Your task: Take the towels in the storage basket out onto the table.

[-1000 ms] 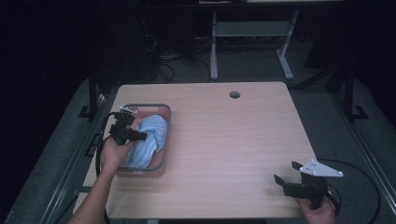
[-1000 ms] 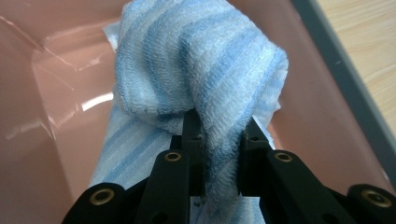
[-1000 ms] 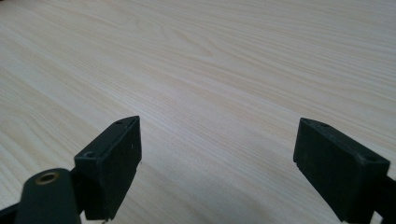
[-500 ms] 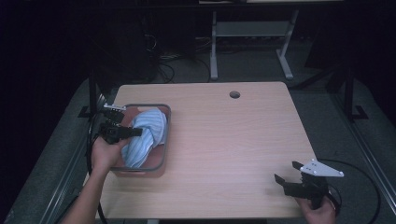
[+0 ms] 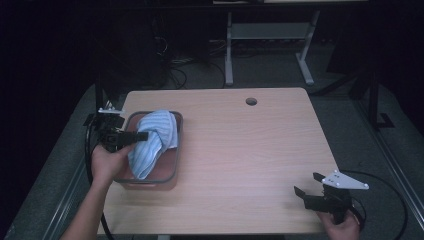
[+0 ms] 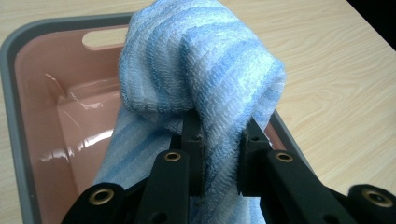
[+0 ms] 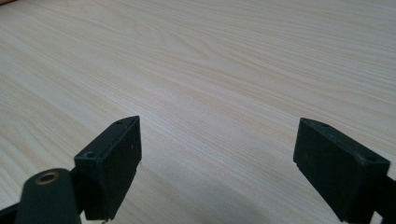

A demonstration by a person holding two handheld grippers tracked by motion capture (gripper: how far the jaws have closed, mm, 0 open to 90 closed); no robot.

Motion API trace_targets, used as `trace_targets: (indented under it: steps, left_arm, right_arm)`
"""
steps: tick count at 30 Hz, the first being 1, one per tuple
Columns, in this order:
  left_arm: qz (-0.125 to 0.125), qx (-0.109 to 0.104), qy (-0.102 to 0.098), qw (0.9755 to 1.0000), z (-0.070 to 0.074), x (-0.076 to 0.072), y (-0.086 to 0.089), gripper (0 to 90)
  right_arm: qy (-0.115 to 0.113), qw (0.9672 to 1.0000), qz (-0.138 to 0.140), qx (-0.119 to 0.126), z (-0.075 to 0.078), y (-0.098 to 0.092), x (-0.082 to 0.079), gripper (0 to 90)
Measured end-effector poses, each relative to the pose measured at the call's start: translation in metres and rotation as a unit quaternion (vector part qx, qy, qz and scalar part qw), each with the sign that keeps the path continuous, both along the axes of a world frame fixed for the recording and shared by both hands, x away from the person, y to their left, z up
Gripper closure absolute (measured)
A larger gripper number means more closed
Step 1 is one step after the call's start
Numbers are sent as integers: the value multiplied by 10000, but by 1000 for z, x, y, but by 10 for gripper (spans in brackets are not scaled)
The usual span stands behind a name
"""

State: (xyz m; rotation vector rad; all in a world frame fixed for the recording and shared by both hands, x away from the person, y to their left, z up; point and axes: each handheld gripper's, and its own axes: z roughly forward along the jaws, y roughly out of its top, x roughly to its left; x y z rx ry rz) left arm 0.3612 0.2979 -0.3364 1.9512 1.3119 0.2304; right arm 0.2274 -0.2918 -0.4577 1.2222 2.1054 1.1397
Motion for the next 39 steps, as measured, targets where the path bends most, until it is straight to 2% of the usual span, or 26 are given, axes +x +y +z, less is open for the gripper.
trace_targets:
  steps: [4,7,9,19,23,26,39]
  left_arm:
    - [-47,-39,-38,10000,5,-2,0,766]
    - [-52,-219,-163,9996,11,-4,0,765]
    - [-53,-230,-189,9995,15,-5,-1,765]
    - [-179,-230,-299,9991,35,-7,-5,765]
    - [-217,-270,-324,9989,39,-7,-8,764]
    - [-242,-170,-341,9990,42,-7,-11,765]
    - [-383,-180,-404,9983,52,-8,-22,764]
  right_arm:
    - [-21,10000,0,-8,1,0,0,147]
    - [-20,10000,-7,-1,1,-1,0,147]
    - [-20,10000,-11,0,1,-1,0,147]
    - [-71,10000,-30,-5,2,-2,0,147]
    - [-71,10000,-30,20,3,-3,0,147]
    - [-77,10000,-20,-5,2,-3,0,147]
    - [-84,10000,-24,5,3,-2,0,147]
